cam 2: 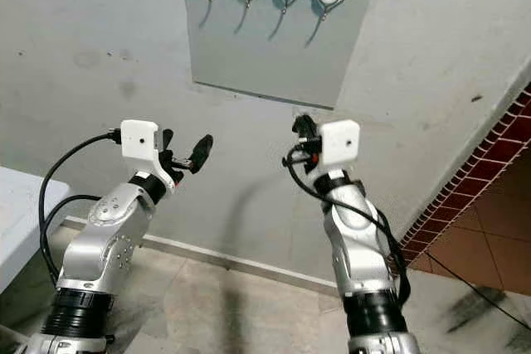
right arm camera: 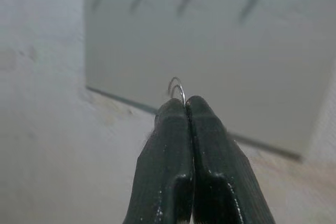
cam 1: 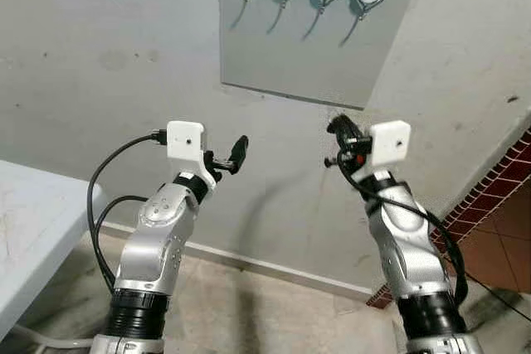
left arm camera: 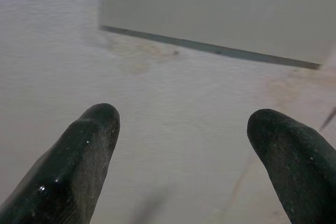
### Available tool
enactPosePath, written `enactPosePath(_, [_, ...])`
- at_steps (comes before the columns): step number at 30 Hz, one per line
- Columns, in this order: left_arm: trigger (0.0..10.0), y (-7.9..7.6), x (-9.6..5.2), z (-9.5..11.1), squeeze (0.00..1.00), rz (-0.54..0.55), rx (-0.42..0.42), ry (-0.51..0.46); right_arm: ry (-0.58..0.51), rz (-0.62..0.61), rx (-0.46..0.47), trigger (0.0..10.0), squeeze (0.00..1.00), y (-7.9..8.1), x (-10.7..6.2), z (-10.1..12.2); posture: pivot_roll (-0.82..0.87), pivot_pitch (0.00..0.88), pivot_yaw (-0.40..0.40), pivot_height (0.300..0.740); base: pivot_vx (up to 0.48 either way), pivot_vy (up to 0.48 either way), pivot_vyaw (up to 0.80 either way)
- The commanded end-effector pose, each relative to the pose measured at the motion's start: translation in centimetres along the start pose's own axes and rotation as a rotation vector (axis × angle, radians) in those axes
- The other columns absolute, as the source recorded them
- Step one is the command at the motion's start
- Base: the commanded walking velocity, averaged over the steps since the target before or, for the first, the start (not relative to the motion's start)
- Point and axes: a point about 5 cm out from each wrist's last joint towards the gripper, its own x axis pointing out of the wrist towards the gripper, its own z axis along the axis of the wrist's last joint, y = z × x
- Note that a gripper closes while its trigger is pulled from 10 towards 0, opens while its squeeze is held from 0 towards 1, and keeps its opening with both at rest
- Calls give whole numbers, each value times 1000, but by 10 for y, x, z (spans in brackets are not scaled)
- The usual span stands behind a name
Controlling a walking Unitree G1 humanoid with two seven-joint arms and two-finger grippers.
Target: Hang keys on a hook
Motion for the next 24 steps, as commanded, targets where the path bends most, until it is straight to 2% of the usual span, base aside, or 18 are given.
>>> enactPosePath(1, [10000,-11,5,14,0,-66,28,-31,-42,27,7,10000,0,-1,10,10,1,0,-29,715,0,0,0])
enactPosePath(8, [10000,-28,15,32,0,-174,70,-69,-103,67,-19,10000,0,-3,37,31,10,0,-35,715,0,0,0])
enactPosePath(12, [10000,-37,20,43,0,-243,99,-91,-149,52,-29,10000,0,-10,51,46,9,0,-34,715,0,0,0])
enactPosePath(16, [10000,-39,21,49,0,-262,108,-104,-169,35,-26,10000,0,-14,55,51,7,0,-30,715,0,0,0])
enactPosePath(20, [10000,-41,22,52,0,-279,111,-113,-209,-45,27,10000,0,-25,58,57,5,0,-28,715,0,0,0])
enactPosePath(24, [10000,-42,22,54,0,-289,112,-117,-239,-100,133,10000,0,-33,61,61,2,0,-26,715,0,0,0])
